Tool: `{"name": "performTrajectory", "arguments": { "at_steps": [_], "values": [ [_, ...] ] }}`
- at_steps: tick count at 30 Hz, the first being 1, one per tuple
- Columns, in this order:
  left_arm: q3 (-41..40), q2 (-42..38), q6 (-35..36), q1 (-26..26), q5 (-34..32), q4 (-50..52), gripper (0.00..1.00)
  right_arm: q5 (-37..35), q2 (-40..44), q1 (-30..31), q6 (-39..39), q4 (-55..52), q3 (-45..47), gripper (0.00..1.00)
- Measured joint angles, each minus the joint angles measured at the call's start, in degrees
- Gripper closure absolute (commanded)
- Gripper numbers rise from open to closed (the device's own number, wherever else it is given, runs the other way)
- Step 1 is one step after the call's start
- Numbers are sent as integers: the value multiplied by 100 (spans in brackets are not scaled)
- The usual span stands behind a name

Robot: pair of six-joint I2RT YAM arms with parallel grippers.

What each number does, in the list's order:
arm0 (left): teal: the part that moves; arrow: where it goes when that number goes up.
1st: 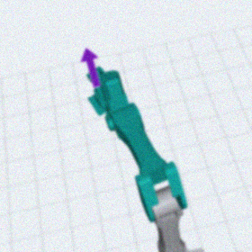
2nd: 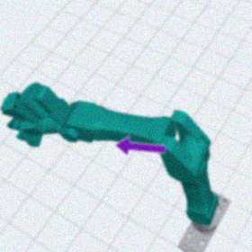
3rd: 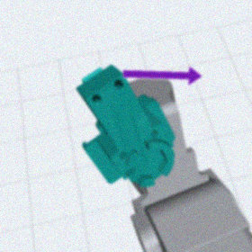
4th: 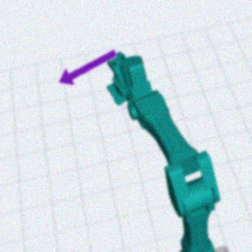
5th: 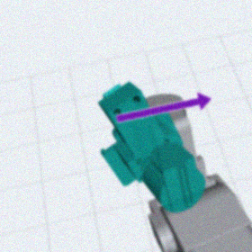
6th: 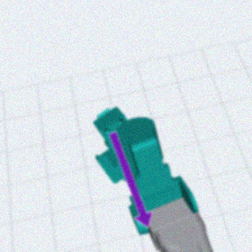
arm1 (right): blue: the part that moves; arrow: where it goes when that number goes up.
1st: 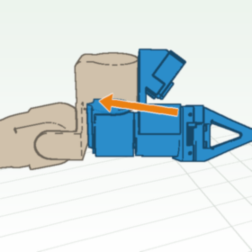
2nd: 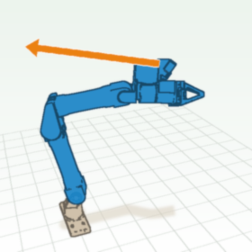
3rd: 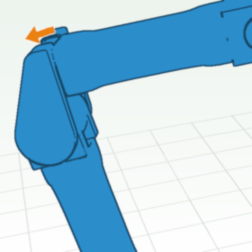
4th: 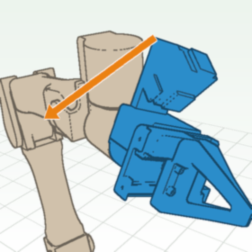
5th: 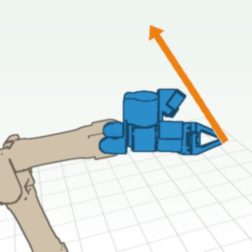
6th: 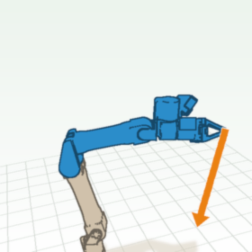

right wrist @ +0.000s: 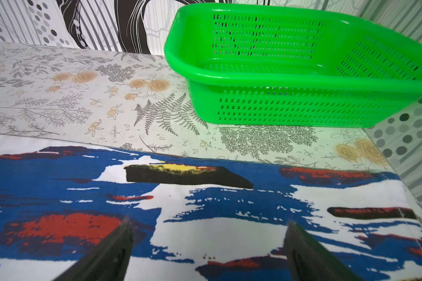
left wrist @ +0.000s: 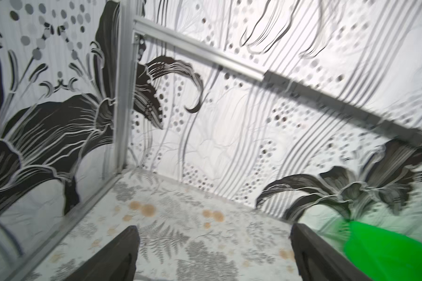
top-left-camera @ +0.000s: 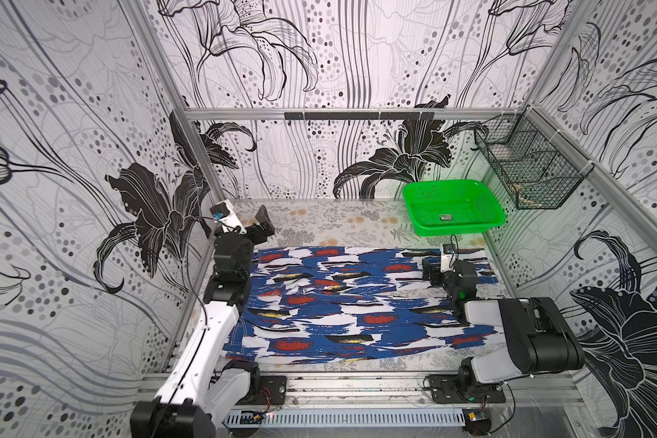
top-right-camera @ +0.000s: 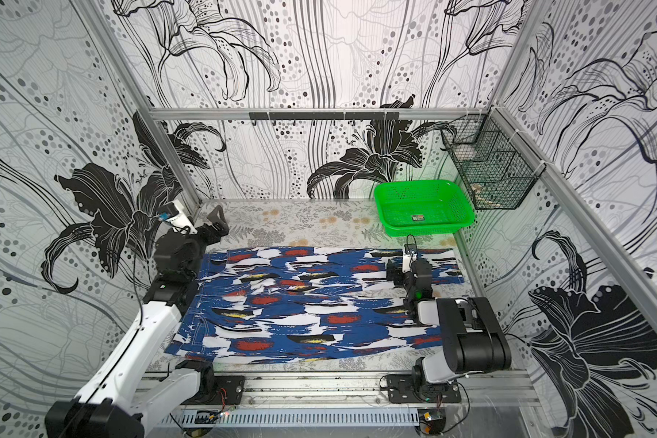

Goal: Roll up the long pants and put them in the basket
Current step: Fold the long pant at the center of the board.

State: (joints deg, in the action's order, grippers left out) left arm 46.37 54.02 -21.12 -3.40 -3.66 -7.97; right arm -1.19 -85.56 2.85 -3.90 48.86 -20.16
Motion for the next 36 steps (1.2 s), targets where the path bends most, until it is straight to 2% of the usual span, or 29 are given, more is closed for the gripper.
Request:
{"name": "performTrajectory", "arguments": {
  "at_steps": [2,7,12,17,21,27,29,32,36],
  "values": [
    [-103,-356,-509,4,636,216,0,-2,0,0,0,0,0,0],
    [-575,-861,-1552,-15,1532,894,1,74,0,-39,17,-4,0,0],
    [-595,-1014,-2022,-15,2352,1239,0,275,0,-260,92,-20,0,0],
    [-612,-1355,-2277,-22,2498,1440,1,365,0,-262,129,-22,0,0],
    [-289,-1296,-2549,-20,2627,1965,0,382,0,-262,129,-22,0,0],
    [-306,-1095,-2900,-15,3215,1617,1,201,31,-223,155,-85,-2,0],
    [-293,-1145,-2876,-15,3082,1773,0,-107,415,-83,153,-686,-59,0],
    [352,-883,-2542,-22,2594,2697,1,-1091,1703,546,358,-2730,-817,0],
    [2004,157,-2024,-20,2022,3786,1,-2461,2806,1696,907,-5088,-2929,0]
  ]
}}
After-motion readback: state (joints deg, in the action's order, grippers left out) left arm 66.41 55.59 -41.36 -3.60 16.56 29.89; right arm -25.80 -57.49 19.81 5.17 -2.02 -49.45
